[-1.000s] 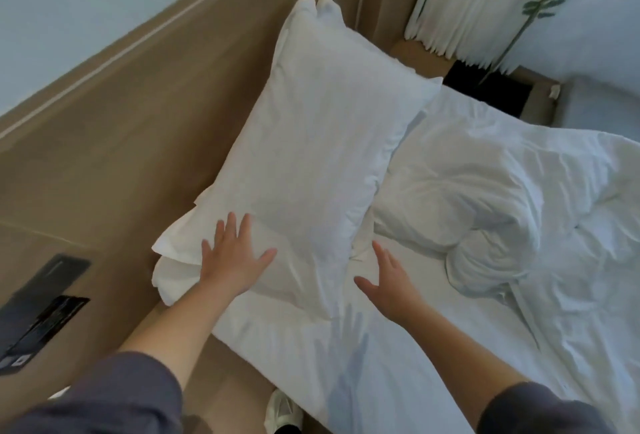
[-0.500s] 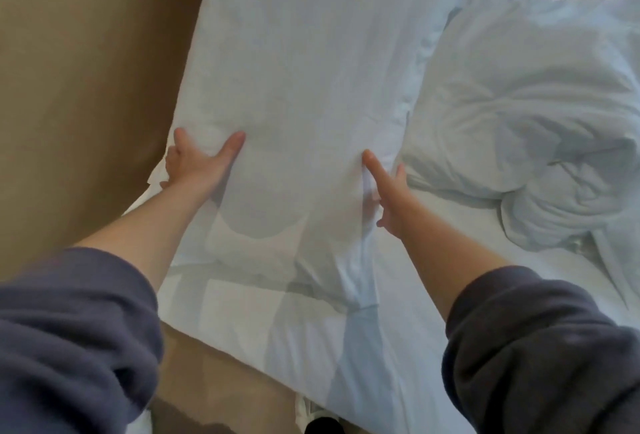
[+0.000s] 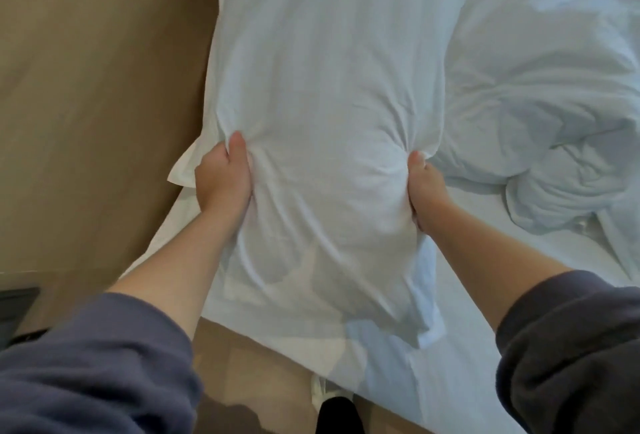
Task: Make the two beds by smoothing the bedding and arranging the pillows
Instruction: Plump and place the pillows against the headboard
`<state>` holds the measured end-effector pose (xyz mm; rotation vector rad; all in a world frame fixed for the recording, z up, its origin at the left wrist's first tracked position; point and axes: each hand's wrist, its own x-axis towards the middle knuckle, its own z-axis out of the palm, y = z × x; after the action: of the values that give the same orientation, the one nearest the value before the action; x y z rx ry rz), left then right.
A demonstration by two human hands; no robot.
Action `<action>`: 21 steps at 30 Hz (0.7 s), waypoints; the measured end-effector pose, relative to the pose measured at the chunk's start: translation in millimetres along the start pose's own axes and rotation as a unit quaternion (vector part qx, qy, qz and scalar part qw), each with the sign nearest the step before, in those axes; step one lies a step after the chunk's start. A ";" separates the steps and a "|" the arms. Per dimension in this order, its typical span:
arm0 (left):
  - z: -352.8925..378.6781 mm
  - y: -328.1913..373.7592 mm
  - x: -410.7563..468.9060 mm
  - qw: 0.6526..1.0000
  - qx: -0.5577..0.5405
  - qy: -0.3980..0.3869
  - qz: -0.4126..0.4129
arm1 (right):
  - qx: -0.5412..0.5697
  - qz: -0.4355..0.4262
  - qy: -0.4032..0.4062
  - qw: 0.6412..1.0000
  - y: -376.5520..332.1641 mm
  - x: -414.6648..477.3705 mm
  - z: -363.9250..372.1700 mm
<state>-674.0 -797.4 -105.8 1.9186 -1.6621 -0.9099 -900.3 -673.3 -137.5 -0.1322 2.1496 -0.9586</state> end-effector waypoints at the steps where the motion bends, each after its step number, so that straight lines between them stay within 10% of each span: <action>1: -7.2 2.8 -12.2 1.000 -0.005 0.012 0.003 | -0.015 -0.005 0.011 1.000 -0.8 -9.8 -10.7; 9: -69.9 29.9 -139.9 0.986 -0.154 0.051 -0.040 | 0.017 -0.030 0.059 0.998 18.2 -111.0 -93.7; 21: -117.8 4.7 -472.5 0.925 -0.179 0.247 -0.228 | 0.002 -0.076 -0.151 0.986 111.1 -243.6 -241.3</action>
<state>-620.8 -345.9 68.8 2.0750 -0.7188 -0.7352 -871.8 -359.7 37.9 -0.4192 1.8770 -0.9616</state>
